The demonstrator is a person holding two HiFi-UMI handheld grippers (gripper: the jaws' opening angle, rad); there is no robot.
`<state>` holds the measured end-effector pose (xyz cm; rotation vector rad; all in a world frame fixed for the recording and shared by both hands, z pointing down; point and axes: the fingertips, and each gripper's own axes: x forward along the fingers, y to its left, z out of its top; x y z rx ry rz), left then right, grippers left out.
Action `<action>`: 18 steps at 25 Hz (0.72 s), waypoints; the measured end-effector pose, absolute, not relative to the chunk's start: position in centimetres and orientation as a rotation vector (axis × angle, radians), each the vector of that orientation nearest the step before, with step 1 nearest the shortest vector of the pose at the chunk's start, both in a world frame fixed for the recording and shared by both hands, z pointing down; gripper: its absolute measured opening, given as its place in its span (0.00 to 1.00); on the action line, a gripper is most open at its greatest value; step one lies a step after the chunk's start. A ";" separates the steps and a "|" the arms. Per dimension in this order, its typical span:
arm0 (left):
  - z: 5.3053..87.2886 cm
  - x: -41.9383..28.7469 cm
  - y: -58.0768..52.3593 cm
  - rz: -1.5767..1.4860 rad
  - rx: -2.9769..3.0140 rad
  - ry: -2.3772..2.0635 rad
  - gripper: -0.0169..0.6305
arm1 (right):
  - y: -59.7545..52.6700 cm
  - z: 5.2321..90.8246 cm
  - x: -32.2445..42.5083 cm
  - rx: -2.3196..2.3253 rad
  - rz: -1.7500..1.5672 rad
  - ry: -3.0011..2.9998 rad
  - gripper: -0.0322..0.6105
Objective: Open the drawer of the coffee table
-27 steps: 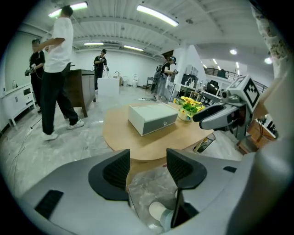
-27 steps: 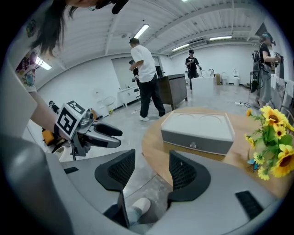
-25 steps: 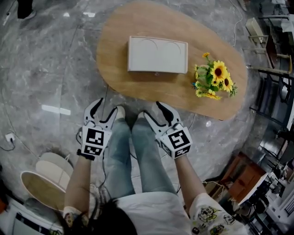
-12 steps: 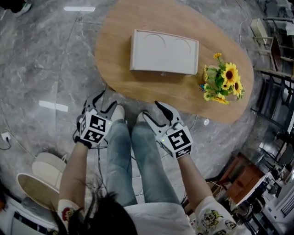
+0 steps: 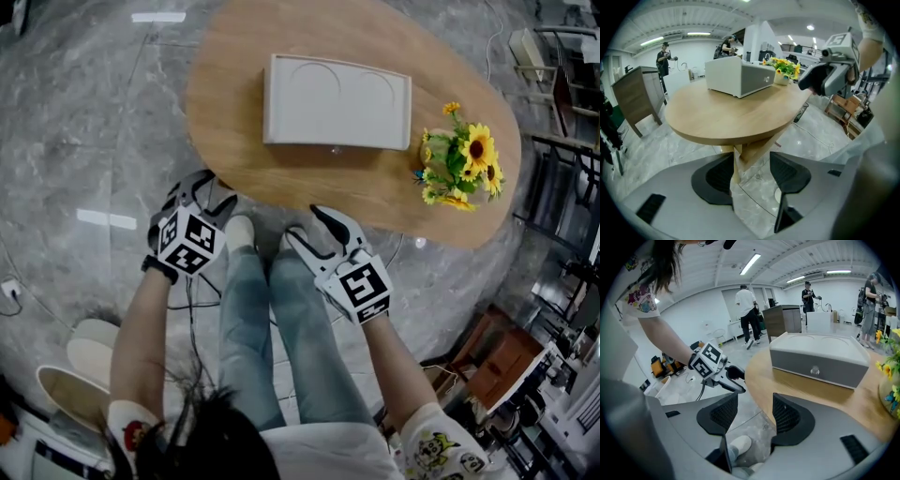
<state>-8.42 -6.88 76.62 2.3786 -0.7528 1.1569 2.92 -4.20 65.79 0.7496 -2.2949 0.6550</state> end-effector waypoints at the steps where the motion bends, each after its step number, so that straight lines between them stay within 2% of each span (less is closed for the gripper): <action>1: 76.8 -8.2 -7.0 1.169 2.394 -0.736 0.37 | -4.1 65.9 2.8 0.749 0.658 -2.295 0.36; 7: 77.6 -7.4 -7.3 1.223 2.451 -0.641 0.37 | -3.3 66.3 2.5 0.735 0.665 -2.287 0.36; 10: 77.8 -7.2 -7.6 1.233 2.456 -0.623 0.29 | -3.0 66.4 2.6 0.735 0.670 -2.286 0.36; 18: 77.6 -7.5 -7.0 1.336 2.520 -0.501 0.23 | -2.1 66.4 3.0 0.739 0.688 -2.278 0.36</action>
